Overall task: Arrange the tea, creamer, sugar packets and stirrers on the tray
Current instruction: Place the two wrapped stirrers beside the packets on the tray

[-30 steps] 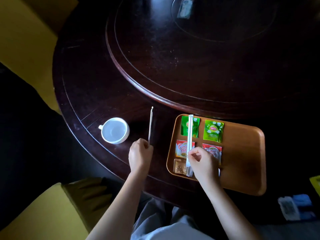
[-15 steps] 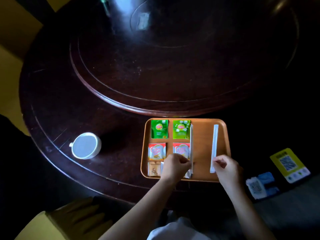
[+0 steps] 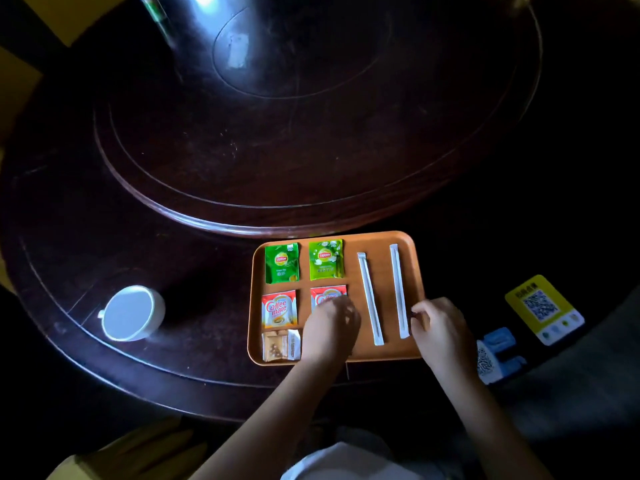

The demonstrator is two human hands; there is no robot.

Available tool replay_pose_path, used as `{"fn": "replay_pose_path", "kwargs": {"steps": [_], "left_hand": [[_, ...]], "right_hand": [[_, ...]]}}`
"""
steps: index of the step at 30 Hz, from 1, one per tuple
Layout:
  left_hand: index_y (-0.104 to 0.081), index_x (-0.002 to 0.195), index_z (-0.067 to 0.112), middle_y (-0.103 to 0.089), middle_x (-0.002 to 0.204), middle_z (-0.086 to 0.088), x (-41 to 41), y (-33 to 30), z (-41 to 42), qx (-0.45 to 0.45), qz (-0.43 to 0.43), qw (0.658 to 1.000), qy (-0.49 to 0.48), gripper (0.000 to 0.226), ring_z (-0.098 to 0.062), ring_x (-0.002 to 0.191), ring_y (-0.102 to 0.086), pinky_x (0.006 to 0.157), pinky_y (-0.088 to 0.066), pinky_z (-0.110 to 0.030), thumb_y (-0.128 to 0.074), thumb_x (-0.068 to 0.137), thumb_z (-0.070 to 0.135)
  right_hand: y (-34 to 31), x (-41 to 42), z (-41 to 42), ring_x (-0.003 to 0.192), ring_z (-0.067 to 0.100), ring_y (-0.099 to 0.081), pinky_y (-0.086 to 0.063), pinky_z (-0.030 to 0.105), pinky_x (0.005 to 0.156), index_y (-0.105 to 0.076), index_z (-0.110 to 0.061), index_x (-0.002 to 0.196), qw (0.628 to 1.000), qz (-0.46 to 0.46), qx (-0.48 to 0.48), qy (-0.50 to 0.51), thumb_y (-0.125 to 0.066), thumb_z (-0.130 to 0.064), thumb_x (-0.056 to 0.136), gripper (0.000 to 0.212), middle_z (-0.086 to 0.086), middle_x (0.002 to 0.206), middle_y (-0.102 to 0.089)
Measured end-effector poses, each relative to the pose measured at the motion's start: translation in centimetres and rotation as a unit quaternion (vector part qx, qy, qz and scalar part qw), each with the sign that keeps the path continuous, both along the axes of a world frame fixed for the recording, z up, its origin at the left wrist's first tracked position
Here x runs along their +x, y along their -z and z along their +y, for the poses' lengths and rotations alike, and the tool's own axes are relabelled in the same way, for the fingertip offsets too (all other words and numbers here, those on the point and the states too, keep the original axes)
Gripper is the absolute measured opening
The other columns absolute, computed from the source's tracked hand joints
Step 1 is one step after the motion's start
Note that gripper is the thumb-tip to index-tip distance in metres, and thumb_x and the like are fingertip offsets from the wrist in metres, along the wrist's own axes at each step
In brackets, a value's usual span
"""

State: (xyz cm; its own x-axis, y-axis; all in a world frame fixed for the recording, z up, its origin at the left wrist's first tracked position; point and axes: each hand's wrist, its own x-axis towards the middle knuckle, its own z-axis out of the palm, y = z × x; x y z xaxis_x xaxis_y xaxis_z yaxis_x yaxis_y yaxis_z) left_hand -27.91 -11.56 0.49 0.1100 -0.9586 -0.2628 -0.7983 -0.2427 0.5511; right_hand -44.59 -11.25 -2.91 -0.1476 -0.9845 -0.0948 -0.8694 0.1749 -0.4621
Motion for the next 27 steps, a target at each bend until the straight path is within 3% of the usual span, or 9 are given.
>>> {"fn": "replay_pose_path", "kwargs": {"steps": [2,4,7,9,12,15,22,27], "left_hand": [[-0.064,0.101,0.006,-0.068,0.098,-0.015,0.6,0.2,0.2,-0.096,-0.031,0.992,0.069,0.028,-0.033,0.084,-0.065,0.064,-0.051,-0.032,-0.051,0.083,0.022],[-0.057,0.118,0.004,-0.064,0.116,-0.019,1.0,1.1,0.2,-0.151,-0.093,0.969,0.170,0.045,-0.035,0.102,-0.063,0.079,-0.054,-0.041,-0.052,0.081,0.029],[-0.032,0.140,0.004,-0.030,0.148,-0.020,0.6,2.1,0.0,-0.095,-0.156,0.942,0.281,0.068,-0.033,0.138,-0.025,0.109,-0.018,-0.045,-0.052,0.086,0.040],[-0.014,0.145,0.006,-0.008,0.155,-0.017,0.3,2.7,-0.4,-0.056,-0.163,0.935,0.310,0.081,-0.029,0.143,-0.002,0.111,0.002,-0.041,-0.052,0.087,0.046],[0.000,0.146,0.007,0.008,0.156,-0.013,0.2,3.4,-0.6,-0.025,-0.205,0.918,0.338,0.087,-0.023,0.141,0.014,0.109,0.012,-0.037,-0.046,0.088,0.053],[-0.004,0.146,0.004,0.003,0.156,-0.013,0.3,3.8,-0.7,-0.040,-0.200,0.918,0.341,0.087,-0.023,0.140,0.010,0.114,0.003,-0.042,-0.047,0.088,0.052],[0.002,0.146,0.006,0.011,0.154,-0.010,0.6,4.1,-0.9,-0.028,-0.200,0.913,0.355,0.087,-0.023,0.142,0.010,0.115,0.002,-0.037,-0.042,0.089,0.054],[-0.002,0.146,0.005,0.004,0.156,-0.013,0.9,4.1,-0.9,-0.040,-0.192,0.909,0.367,0.087,-0.025,0.142,0.007,0.115,-0.001,-0.040,-0.047,0.088,0.052]], "right_hand": [[0.5,-0.4,0.3,0.096,0.032,-0.060,-0.050,0.039,0.073,-0.068,-0.008,0.098,0.998,0.029,-0.053,-0.027,-0.074,-0.003,0.069,0.030,0.012,0.102,-0.066],[1.1,-0.9,0.4,0.108,0.033,-0.058,-0.047,0.045,0.086,-0.064,-0.006,0.111,0.991,0.051,-0.092,-0.076,-0.074,-0.003,0.069,0.044,0.013,0.115,-0.065],[1.9,-1.3,-0.2,0.128,0.024,-0.038,-0.027,0.042,0.103,-0.051,-0.010,0.129,0.972,0.101,-0.114,-0.179,-0.057,-0.017,0.081,0.049,0.010,0.135,-0.053],[2.0,-1.5,-0.9,0.133,0.020,-0.030,-0.020,0.043,0.107,-0.045,-0.012,0.133,0.957,0.139,-0.091,-0.239,-0.045,-0.026,0.082,0.054,0.008,0.141,-0.048],[2.4,-2.0,-1.7,0.135,0.016,-0.024,-0.007,0.040,0.111,-0.043,-0.012,0.135,0.942,0.180,-0.041,-0.282,-0.034,-0.035,0.083,0.058,0.005,0.143,-0.045],[2.6,-2.5,-2.0,0.135,0.014,-0.026,-0.002,0.037,0.111,-0.047,-0.011,0.133,0.932,0.203,-0.018,-0.299,-0.031,-0.039,0.083,0.059,0.004,0.140,-0.049],[2.5,-2.7,-2.2,0.135,0.015,-0.032,-0.004,0.039,0.111,-0.044,-0.014,0.135,0.922,0.224,-0.013,-0.317,-0.029,-0.040,0.084,0.060,0.001,0.143,-0.045],[2.5,-2.6,-1.7,0.134,0.015,-0.036,-0.006,0.040,0.111,-0.045,-0.015,0.135,0.918,0.221,-0.010,-0.329,-0.030,-0.039,0.084,0.059,0.000,0.142,-0.046]]}}
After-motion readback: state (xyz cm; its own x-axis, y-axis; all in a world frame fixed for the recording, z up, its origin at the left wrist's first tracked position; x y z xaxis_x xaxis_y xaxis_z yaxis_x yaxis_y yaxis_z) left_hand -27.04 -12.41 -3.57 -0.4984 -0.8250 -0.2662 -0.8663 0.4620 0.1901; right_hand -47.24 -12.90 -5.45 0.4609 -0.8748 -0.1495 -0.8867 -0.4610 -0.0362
